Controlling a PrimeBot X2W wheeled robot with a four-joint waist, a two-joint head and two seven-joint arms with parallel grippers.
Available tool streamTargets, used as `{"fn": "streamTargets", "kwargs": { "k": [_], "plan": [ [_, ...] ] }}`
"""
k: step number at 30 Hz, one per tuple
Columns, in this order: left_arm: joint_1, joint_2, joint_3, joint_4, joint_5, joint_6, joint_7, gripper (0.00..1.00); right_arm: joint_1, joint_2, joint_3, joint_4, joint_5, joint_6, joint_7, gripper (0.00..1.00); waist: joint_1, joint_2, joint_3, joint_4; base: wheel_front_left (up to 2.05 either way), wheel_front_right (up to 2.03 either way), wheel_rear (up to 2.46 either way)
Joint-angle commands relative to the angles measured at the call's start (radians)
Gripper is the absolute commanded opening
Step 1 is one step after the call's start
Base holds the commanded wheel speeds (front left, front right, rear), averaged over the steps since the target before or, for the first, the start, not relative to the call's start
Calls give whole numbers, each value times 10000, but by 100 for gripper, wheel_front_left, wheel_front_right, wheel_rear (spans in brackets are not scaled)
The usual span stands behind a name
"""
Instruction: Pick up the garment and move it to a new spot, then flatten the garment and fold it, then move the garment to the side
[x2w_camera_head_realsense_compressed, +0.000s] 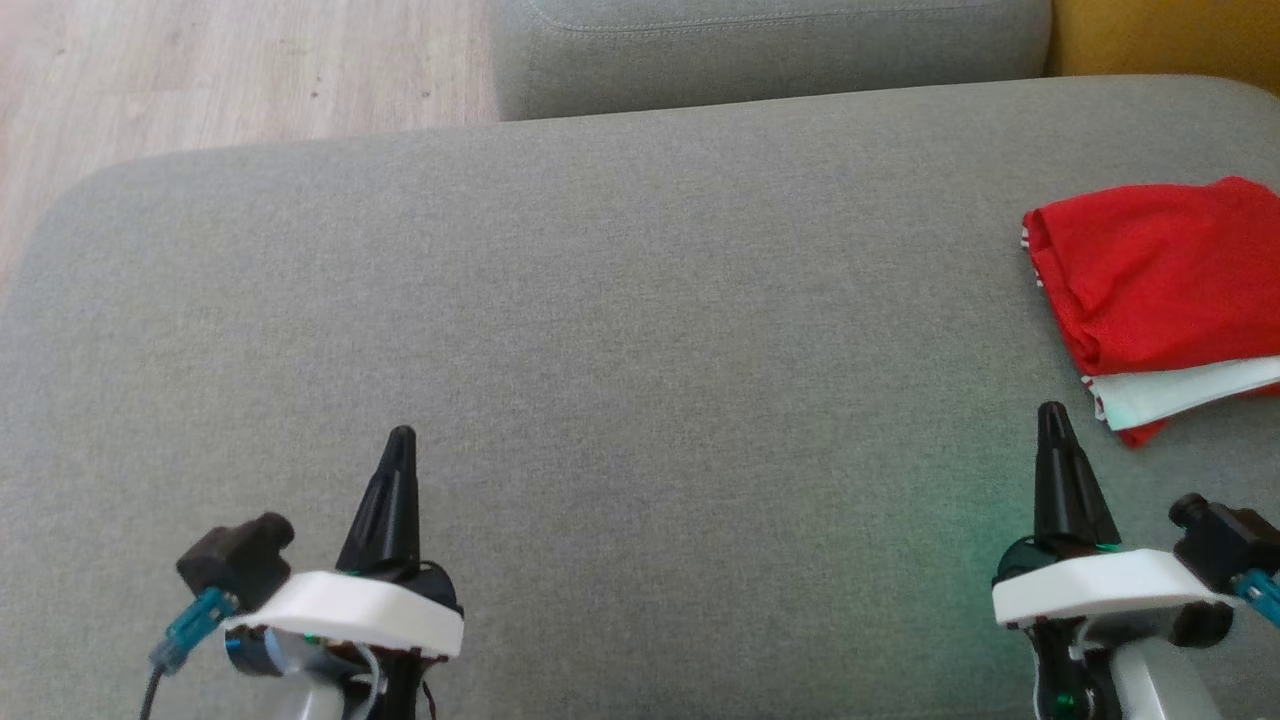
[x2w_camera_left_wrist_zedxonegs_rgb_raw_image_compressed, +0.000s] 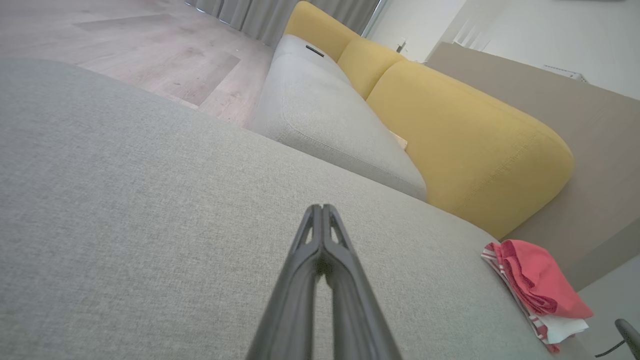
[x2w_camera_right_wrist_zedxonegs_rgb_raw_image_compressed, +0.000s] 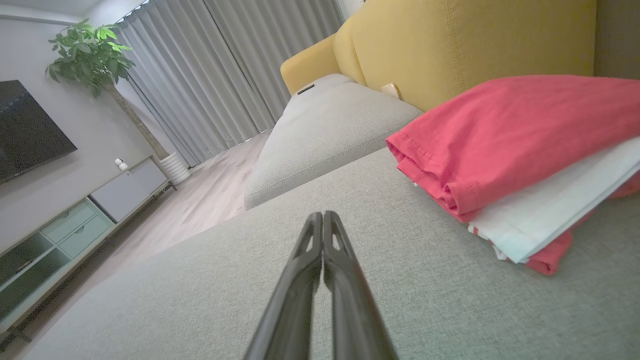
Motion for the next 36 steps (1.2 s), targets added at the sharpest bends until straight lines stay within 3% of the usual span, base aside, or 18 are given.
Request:
{"fn": "streamTargets", "kwargs": {
  "k": [1, 36],
  "plan": [
    [-512, 116, 167, -264, -236, -98, 42, 0, -400, -124, -40, -313, 271, 15, 32, 0, 0, 0, -6, -2, 0, 0, 0],
    [-703, 257, 970, 146, -3819, -433, 902, 0, -514, -228, -280, -261, 4102, 36, 915, 0, 0, 0, -211, -54, 0, 0, 0]
  ]
}}
